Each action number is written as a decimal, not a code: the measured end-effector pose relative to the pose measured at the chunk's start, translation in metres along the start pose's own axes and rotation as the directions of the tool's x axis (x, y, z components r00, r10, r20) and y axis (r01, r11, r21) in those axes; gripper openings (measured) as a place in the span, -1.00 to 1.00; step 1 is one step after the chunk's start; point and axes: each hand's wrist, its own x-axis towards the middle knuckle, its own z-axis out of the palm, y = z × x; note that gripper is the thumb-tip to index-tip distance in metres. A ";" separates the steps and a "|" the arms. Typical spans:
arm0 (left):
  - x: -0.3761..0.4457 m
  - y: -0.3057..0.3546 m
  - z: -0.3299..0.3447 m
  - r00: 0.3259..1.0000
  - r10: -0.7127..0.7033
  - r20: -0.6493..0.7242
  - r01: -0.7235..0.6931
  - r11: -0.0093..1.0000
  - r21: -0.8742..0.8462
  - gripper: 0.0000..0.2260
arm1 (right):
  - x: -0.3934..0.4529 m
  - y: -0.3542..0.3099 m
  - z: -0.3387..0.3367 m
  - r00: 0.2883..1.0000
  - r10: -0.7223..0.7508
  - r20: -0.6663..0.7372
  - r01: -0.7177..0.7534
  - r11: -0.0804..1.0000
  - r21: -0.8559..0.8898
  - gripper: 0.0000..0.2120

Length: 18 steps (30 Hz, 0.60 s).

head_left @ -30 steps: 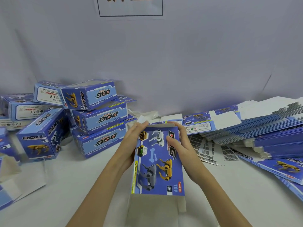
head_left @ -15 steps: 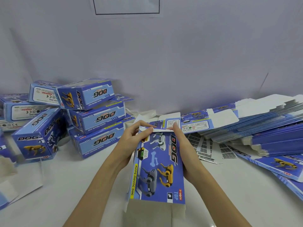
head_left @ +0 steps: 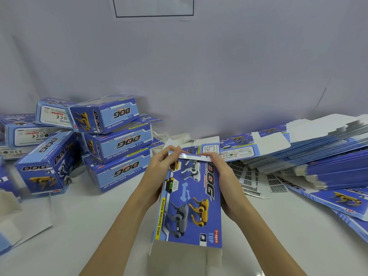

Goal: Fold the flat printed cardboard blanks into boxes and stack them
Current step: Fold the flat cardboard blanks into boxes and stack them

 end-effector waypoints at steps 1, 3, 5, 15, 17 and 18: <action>-0.001 0.001 0.000 1.000 0.000 -0.002 0.000 1.000 -0.011 -0.78 | 0.000 0.000 0.000 1.000 -0.005 -0.008 0.005 1.000 -0.013 -0.68; -0.001 0.002 0.000 1.000 -0.016 -0.006 0.015 0.999 -0.040 -0.70 | 0.000 0.001 -0.001 0.999 -0.029 -0.024 0.028 0.999 -0.024 -0.72; 0.000 0.003 -0.001 0.999 -0.051 -0.001 0.051 0.997 -0.062 -0.63 | 0.000 0.001 -0.002 0.998 -0.054 -0.036 0.053 0.998 -0.025 -0.75; 0.002 0.000 -0.005 1.000 0.007 -0.010 -0.006 0.998 0.068 -0.69 | 0.001 -0.001 -0.007 0.999 -0.016 -0.033 0.015 0.999 -0.028 -0.61; 0.001 0.001 -0.006 0.999 0.044 0.021 -0.048 0.980 0.196 -0.59 | 0.003 0.000 -0.007 0.987 -0.071 -0.144 0.078 0.996 0.045 -0.72; 0.000 0.003 -0.008 0.996 0.076 0.039 -0.085 0.951 0.298 -0.53 | 0.004 0.000 -0.007 0.970 -0.099 -0.222 0.121 0.989 0.090 -0.78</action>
